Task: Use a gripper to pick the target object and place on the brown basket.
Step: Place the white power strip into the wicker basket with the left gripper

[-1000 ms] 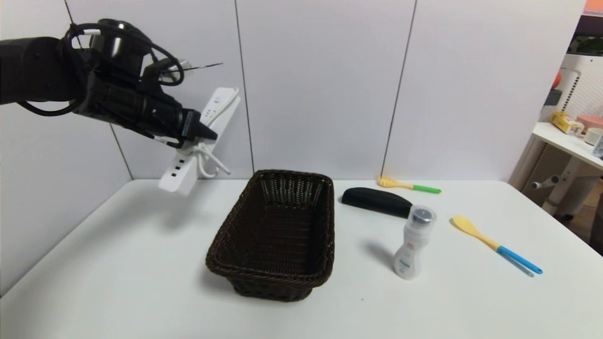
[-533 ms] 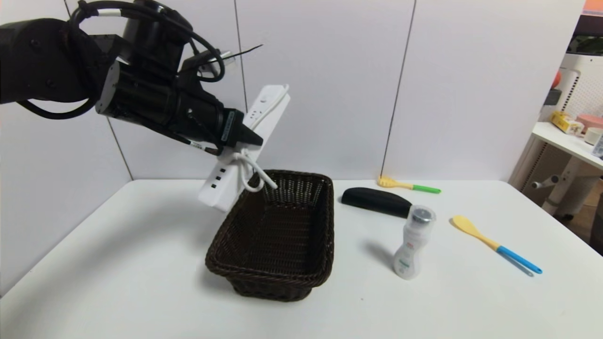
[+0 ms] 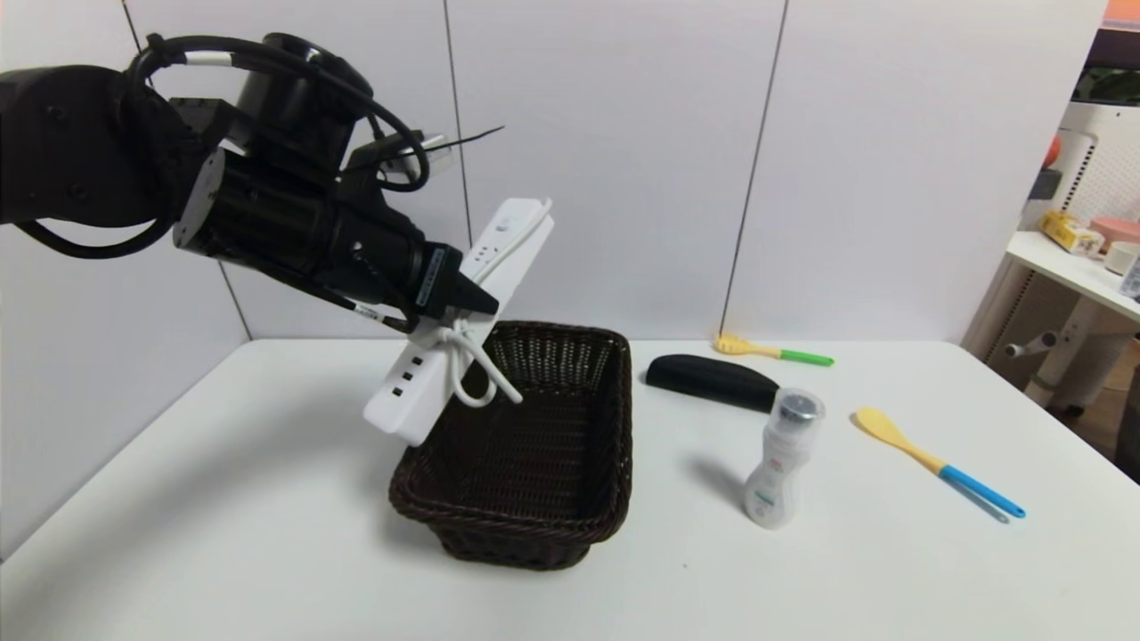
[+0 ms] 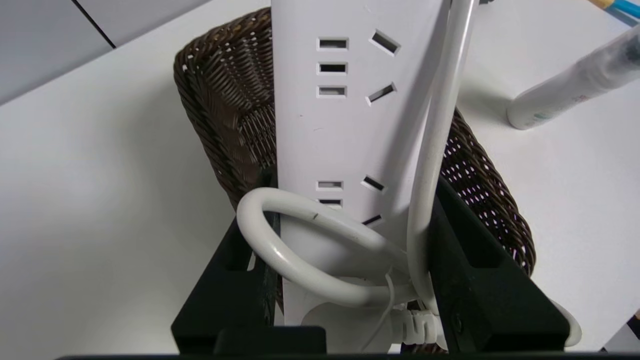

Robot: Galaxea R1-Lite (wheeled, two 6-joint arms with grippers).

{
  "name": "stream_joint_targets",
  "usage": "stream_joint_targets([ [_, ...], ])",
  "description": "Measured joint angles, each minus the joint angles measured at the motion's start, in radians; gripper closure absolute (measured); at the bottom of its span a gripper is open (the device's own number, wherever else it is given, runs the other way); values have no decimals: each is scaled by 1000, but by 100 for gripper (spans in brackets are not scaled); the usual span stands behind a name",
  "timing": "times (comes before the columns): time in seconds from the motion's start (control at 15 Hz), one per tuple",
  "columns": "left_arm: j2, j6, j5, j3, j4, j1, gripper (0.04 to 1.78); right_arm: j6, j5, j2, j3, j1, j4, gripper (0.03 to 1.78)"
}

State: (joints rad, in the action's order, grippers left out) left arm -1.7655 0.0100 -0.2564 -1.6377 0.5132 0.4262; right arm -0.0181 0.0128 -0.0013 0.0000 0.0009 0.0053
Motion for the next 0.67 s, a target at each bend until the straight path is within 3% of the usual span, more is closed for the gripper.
stream_joint_targets([
  [0.67, -29, -104, 1, -24, 35, 39, 96, 0, 0, 0, 0, 0, 0, 12],
])
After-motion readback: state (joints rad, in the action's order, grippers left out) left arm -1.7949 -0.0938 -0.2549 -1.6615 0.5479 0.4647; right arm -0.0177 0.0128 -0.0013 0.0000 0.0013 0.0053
